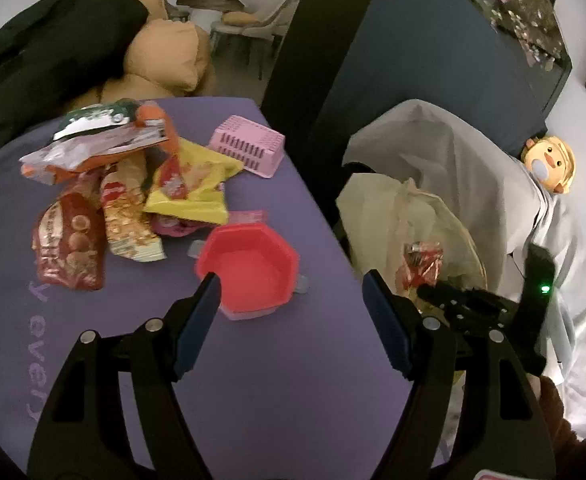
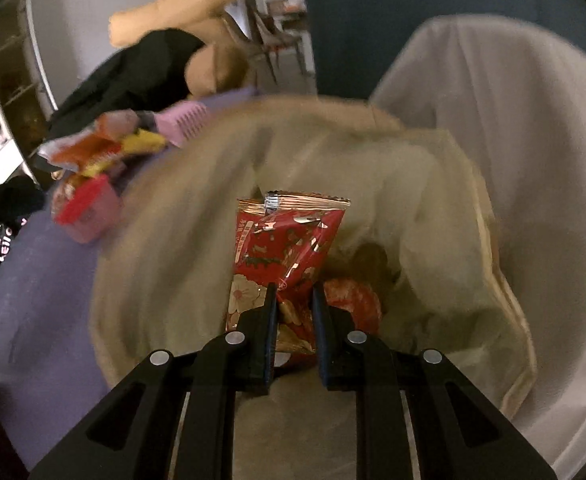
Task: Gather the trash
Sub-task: 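Return the left gripper to the table and grasp the white milk carton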
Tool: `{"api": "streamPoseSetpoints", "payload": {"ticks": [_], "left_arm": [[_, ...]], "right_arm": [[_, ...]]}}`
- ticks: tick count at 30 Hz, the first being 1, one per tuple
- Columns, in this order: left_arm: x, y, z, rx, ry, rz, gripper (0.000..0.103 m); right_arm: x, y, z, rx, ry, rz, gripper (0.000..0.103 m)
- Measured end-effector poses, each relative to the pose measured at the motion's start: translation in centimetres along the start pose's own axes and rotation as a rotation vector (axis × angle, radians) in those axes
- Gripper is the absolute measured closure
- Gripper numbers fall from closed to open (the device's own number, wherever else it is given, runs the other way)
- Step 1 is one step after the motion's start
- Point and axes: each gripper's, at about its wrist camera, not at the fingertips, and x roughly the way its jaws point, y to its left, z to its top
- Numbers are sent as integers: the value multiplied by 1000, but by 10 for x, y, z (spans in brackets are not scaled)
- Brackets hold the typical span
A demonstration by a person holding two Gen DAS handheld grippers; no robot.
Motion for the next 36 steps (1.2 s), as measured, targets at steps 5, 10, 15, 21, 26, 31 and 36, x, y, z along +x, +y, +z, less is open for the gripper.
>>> {"api": "streamPoseSetpoints", "payload": {"ticks": [5, 10, 15, 21, 26, 31, 36], "left_arm": [[-7, 20, -6, -39, -11, 18, 34], [-18, 45, -12, -86, -33, 49, 34], [-35, 71, -21, -110, -79, 119, 34], [-60, 111, -29, -179, -132, 190, 34], [-78, 144, -30, -226, -178, 226, 34], [-88, 163, -9, -230, -220, 151, 34], [-79, 173, 55, -150, -267, 95, 33]], "right_arm": [[7, -2, -6, 11, 37, -23, 75], [-8, -3, -5, 26, 10, -46, 62], [-35, 8, 8, 20, -58, -43, 59], [-57, 41, 30, 0, -149, 41, 45], [-47, 90, 48, -119, -140, 75, 45], [-27, 132, 65, -187, -94, 105, 45], [-10, 154, 86, -232, -84, 82, 45]]}}
